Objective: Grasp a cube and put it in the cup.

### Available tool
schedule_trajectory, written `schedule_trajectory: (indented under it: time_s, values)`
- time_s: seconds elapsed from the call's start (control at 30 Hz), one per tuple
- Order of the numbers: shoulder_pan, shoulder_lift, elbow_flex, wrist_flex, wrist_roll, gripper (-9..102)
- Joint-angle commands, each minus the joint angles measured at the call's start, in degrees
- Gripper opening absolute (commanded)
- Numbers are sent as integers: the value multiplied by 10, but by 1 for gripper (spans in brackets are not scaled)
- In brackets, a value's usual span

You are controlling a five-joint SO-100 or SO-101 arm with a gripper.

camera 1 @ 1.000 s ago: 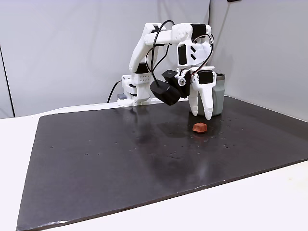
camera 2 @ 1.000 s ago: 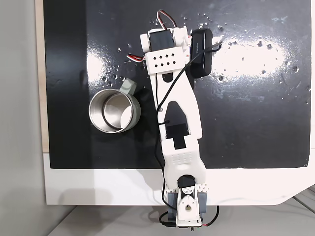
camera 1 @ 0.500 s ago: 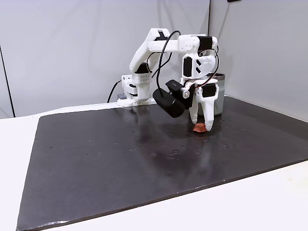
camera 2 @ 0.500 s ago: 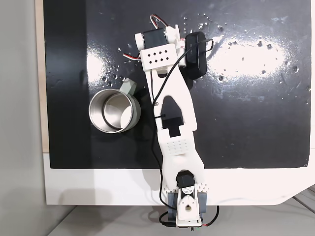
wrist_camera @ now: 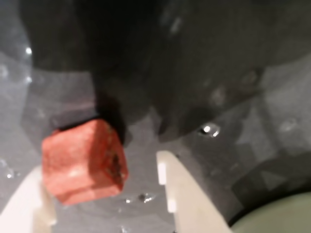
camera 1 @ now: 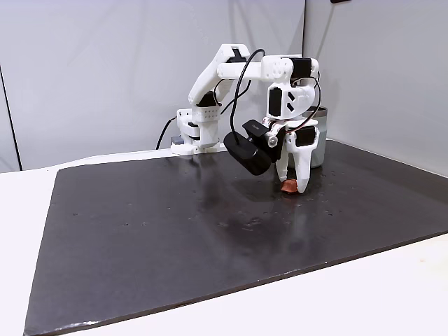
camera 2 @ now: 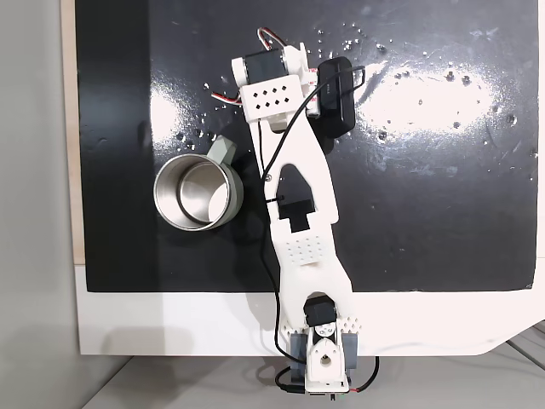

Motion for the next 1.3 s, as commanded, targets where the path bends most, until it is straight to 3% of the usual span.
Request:
schedule_trajectory:
  time_s: [0.0,0.2,0.4,0.77,1.27]
  values:
    - [1,7,-33,5,-1,20]
    - [4,8,-33,7,8,10]
    - [5,8,-33,8,8,6]
    - [4,62,-33,20,11,6]
    - [4,272,-24,40,22,6]
